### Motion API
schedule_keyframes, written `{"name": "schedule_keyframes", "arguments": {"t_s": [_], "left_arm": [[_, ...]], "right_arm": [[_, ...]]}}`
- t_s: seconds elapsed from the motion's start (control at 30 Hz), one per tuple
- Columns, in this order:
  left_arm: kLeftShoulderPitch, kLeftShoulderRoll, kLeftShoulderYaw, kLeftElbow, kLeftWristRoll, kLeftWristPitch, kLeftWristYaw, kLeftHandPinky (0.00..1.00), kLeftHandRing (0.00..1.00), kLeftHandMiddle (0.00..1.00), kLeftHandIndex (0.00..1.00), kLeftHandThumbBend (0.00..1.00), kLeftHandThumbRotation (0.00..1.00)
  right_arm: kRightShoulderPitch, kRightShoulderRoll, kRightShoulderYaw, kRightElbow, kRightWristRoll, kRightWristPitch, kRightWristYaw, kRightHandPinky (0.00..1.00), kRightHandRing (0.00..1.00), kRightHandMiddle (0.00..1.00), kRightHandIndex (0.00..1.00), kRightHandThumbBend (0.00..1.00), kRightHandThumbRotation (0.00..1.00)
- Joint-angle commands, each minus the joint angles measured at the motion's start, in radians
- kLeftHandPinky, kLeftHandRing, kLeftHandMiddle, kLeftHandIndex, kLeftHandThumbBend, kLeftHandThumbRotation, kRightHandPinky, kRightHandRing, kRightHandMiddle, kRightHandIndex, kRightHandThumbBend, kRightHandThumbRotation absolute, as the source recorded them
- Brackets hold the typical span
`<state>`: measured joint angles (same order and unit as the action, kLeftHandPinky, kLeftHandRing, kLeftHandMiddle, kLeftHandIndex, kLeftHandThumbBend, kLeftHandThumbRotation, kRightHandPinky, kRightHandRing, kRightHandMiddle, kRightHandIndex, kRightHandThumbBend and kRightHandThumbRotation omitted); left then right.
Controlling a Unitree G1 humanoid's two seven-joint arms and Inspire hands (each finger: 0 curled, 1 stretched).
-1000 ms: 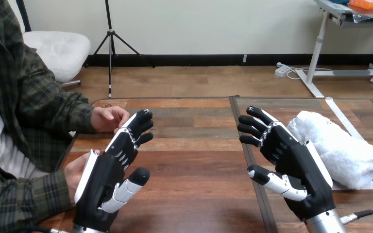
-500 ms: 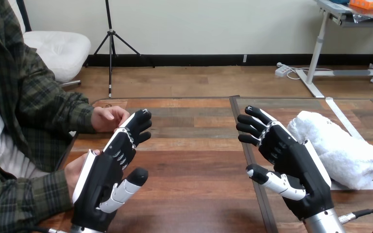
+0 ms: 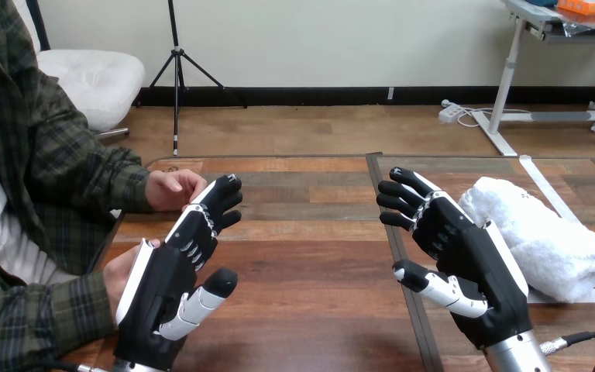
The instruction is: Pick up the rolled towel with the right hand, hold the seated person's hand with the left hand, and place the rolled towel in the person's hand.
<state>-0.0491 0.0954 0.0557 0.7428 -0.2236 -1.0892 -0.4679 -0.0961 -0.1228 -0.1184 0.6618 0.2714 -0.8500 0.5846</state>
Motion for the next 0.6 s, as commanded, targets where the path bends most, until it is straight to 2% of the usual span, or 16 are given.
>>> {"name": "schedule_keyframes", "arguments": {"t_s": [0.0, 0.13, 0.33, 0.43, 0.57], "left_arm": [[-0.065, 0.003, 0.004, -0.009, 0.002, -0.013, 0.002, 0.87, 0.91, 0.92, 0.89, 1.0, 0.76], [-0.067, 0.002, 0.004, -0.006, 0.003, -0.014, 0.002, 0.87, 0.91, 0.92, 0.89, 1.0, 0.77], [-0.065, -0.001, 0.0, -0.014, 0.005, -0.007, 0.004, 0.87, 0.91, 0.92, 0.89, 1.0, 0.77], [-0.064, -0.002, -0.001, -0.019, 0.008, -0.004, 0.006, 0.87, 0.91, 0.92, 0.89, 1.0, 0.77], [-0.067, -0.004, 0.0, -0.012, 0.021, -0.015, 0.015, 0.87, 0.91, 0.91, 0.88, 1.0, 0.77]], "right_arm": [[-0.075, -0.006, -0.002, -0.012, -0.003, -0.016, -0.008, 0.81, 0.85, 0.85, 0.87, 1.0, 0.48], [-0.076, -0.012, -0.002, -0.021, -0.004, -0.013, -0.008, 0.81, 0.85, 0.85, 0.87, 1.0, 0.48], [-0.092, -0.042, -0.013, -0.035, -0.052, -0.031, -0.046, 0.81, 0.85, 0.86, 0.87, 1.0, 0.49], [-0.107, -0.053, -0.022, -0.042, -0.049, -0.02, -0.056, 0.8, 0.85, 0.86, 0.87, 1.0, 0.49], [-0.107, -0.076, -0.035, -0.108, -0.092, 0.023, -0.121, 0.8, 0.85, 0.86, 0.87, 1.0, 0.48]]}}
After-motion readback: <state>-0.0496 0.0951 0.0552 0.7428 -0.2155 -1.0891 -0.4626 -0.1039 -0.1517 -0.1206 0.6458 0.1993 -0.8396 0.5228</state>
